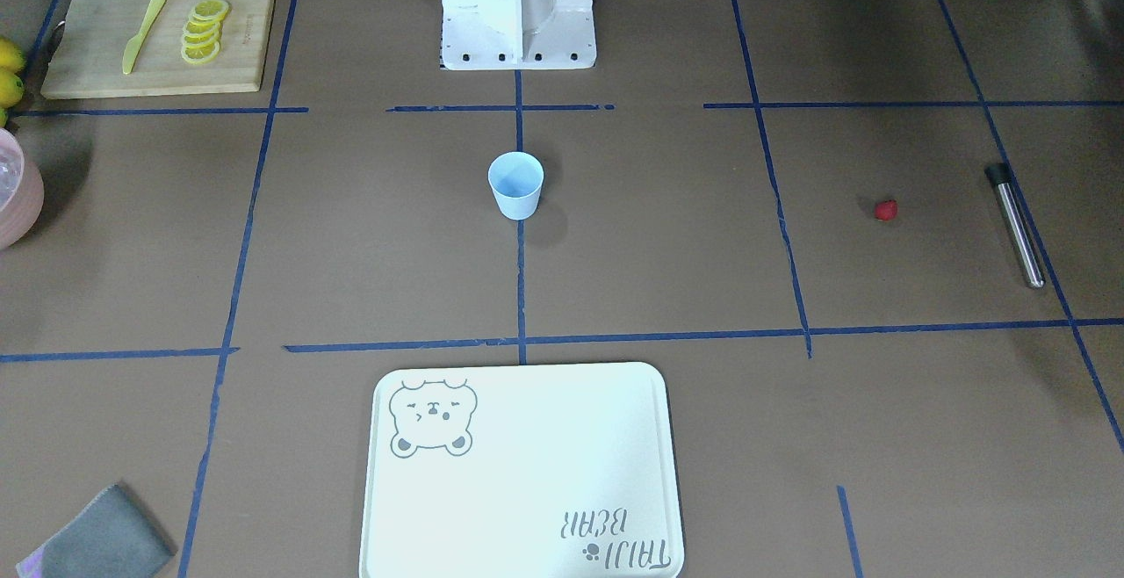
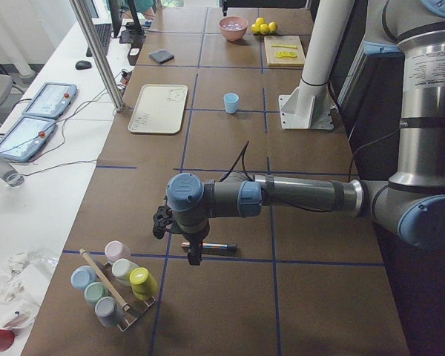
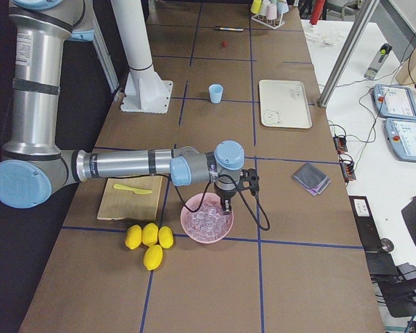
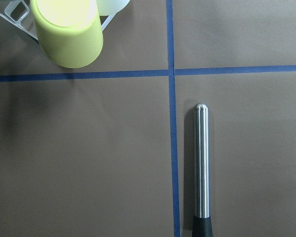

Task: Mash ice and strawberries in cup
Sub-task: 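Lower the right gripper into the pink bowl of ice cubes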

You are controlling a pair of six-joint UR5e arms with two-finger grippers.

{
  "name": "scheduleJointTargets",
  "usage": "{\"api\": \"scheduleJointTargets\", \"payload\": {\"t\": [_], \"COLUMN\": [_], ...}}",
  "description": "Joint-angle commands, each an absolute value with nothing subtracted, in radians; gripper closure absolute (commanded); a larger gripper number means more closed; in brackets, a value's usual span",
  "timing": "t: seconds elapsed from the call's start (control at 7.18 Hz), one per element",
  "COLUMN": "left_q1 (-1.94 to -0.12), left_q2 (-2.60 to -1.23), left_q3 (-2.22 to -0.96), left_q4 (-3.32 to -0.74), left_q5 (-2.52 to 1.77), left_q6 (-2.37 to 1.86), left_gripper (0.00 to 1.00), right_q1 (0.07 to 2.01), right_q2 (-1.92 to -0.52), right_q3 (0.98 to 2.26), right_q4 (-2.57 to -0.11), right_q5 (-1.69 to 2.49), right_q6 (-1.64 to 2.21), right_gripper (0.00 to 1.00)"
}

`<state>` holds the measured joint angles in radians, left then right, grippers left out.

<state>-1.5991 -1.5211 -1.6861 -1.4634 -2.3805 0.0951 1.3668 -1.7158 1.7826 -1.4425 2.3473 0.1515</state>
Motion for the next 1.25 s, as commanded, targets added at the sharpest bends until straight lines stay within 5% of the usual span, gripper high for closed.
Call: {"api": "scheduleJointTargets", "payload": {"t": [0.0, 1.11], "left_q1": [-1.598, -1.598], "left_q2": [-1.526, -1.529], "left_q3": [-1.686, -1.698], "left_q4": [-1.465, -1.471], "left_q5": [-2.381, -2.379], "left_q6": [0.095, 0.094], "left_gripper": [0.0, 0.0], "right_q1": [1.335, 1.273], "right_q2": [-1.721, -1.726], "right_q3": [1.781, 1.73], "right_q4": [-1.44, -1.443], "right_q5": [2.335, 2.333], "right_q6": [0.186, 0.181], "right_gripper": [0.46, 0.48]}}
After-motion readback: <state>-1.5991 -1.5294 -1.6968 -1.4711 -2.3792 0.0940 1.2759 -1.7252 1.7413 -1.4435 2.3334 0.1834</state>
